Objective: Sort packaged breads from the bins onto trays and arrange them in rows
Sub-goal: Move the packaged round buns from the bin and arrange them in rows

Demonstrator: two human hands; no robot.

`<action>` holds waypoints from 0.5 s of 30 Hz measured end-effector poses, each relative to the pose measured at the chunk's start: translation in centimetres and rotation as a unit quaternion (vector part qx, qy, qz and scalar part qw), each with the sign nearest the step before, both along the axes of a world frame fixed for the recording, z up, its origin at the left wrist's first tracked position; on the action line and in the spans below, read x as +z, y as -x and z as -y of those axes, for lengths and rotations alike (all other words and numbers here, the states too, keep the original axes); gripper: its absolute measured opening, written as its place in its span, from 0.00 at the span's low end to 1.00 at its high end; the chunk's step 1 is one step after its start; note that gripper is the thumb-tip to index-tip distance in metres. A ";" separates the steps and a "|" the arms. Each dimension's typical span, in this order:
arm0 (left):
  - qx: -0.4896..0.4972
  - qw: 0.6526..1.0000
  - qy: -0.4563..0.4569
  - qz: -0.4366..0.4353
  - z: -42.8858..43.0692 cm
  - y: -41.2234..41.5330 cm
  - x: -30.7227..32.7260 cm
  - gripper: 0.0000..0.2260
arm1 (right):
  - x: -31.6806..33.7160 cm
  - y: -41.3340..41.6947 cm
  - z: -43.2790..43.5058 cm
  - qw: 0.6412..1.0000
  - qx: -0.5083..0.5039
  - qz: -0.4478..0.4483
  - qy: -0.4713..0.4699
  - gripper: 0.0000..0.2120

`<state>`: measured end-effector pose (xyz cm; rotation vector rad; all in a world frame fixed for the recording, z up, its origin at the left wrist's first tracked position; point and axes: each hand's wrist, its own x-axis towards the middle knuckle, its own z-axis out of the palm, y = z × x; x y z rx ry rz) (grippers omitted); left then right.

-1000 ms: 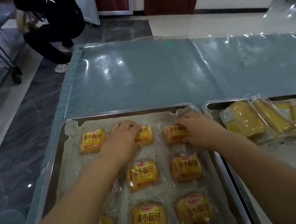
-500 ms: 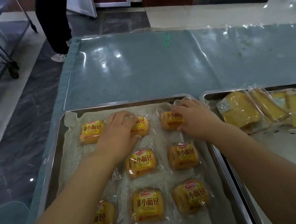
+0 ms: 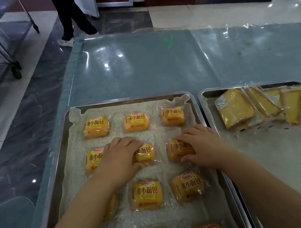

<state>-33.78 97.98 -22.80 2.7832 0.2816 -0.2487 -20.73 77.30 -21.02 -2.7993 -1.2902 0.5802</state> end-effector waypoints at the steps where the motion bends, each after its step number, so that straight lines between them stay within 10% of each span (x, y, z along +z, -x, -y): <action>1: 0.004 1.000 0.008 0.008 0.0 -0.2 0.2 0.29 | 0.0 -0.1 -0.1 1.000 -0.002 -0.001 -0.002 0.32; 15: 0.044 0.999 0.025 0.018 -0.3 0.5 -0.2 0.31 | 0.4 0.1 -0.5 0.999 -0.038 -0.018 -0.017 0.36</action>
